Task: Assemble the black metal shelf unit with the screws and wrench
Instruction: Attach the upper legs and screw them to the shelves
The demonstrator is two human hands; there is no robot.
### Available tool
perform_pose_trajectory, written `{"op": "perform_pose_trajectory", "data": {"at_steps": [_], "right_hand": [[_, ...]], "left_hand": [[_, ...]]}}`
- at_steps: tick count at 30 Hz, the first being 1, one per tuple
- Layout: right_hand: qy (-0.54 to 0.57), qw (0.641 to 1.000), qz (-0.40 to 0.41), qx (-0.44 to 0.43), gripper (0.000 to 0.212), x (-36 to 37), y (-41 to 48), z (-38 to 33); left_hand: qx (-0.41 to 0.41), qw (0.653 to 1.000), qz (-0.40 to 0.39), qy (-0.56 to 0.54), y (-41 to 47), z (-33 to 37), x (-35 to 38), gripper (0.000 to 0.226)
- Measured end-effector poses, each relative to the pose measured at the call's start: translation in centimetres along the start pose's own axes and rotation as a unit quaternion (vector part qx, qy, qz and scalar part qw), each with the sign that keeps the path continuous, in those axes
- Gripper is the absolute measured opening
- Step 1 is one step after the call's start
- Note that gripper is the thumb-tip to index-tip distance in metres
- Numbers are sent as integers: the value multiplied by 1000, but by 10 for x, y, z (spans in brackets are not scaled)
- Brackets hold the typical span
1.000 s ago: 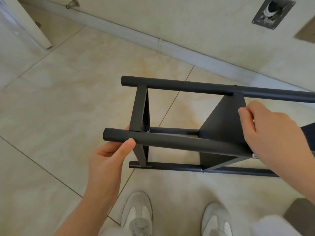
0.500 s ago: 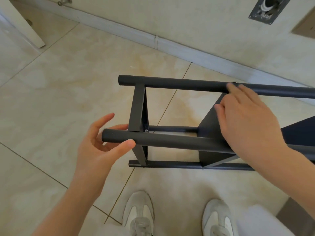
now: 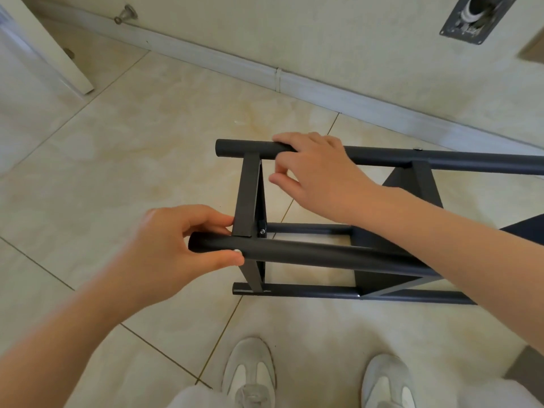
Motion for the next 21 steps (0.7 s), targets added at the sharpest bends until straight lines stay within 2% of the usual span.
{"op": "perform_pose_trajectory", "data": {"at_steps": [5, 12, 16, 21], "right_hand": [[98, 995, -8, 13, 27, 1, 14, 1], [94, 995, 7, -11, 24, 4, 7, 0], [83, 996, 26, -28, 21, 6, -1, -7], [92, 995, 26, -28, 19, 1, -3, -9]], "left_hand": [[25, 999, 6, -27, 4, 1, 0, 45], [46, 999, 3, -5, 0, -3, 0, 39], [61, 996, -8, 71, 1, -5, -3, 52], [149, 978, -28, 142, 7, 10, -2, 81]]}}
Point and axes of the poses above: each hand's wrist, its own y-axis towards the middle knuckle, its own x-axis out of the palm, z = x × y, the point moved 10 cm from there along y, towards the middle knuckle, and after that the axes turned 7 degrees about x, right-handed, at the moved point
